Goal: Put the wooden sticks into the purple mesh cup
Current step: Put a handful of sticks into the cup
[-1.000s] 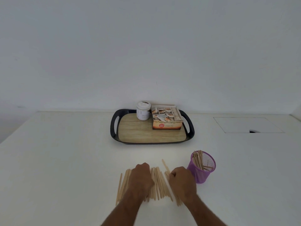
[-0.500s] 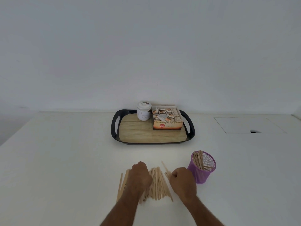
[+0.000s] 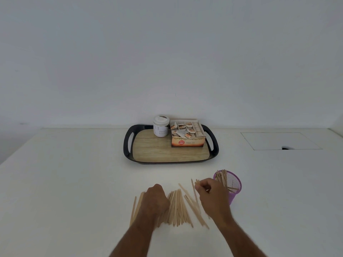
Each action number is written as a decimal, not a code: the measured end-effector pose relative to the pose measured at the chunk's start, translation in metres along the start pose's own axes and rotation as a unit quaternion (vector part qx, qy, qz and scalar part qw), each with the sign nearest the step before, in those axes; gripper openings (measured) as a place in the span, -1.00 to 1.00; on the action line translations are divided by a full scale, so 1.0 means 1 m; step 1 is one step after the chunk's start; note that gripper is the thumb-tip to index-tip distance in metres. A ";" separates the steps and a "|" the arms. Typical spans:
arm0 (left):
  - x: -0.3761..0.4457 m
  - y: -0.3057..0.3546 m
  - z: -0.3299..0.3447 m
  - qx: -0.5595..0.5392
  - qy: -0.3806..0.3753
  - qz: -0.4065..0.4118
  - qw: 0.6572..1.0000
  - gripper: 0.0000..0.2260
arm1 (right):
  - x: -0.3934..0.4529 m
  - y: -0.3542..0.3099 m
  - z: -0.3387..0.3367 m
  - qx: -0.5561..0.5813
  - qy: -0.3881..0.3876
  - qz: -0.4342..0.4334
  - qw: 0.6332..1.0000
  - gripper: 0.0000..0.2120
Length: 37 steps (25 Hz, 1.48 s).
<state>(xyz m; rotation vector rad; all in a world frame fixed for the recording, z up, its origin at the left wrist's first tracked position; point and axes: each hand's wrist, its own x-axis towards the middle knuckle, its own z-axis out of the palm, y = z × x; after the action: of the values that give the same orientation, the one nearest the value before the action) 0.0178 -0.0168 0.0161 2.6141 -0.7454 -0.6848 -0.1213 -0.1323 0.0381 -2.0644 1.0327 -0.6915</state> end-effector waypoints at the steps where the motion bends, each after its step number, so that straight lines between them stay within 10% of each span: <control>1: 0.000 0.001 0.000 0.003 0.000 0.003 1.000 -0.89 | 0.002 -0.002 -0.006 0.009 0.006 -0.004 1.000 -0.93; 15: -0.003 0.026 -0.026 -0.063 0.059 0.074 0.994 -0.83 | 0.023 -0.014 -0.067 0.105 0.052 0.017 0.993 -0.88; 27: -0.021 0.132 -0.004 -0.452 0.106 0.212 0.860 -0.81 | 0.043 0.015 -0.102 0.014 0.144 -0.041 0.989 -0.88; 37: -0.020 0.123 0.019 -0.337 0.083 0.217 0.912 -0.69 | 0.042 0.026 -0.096 -0.042 0.051 0.024 0.998 -0.73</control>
<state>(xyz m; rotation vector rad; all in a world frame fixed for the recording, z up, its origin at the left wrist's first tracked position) -0.0569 -0.1079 0.0612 1.7729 -0.8178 -0.4639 -0.1790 -0.2122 0.0813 -2.0873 1.1827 -0.7459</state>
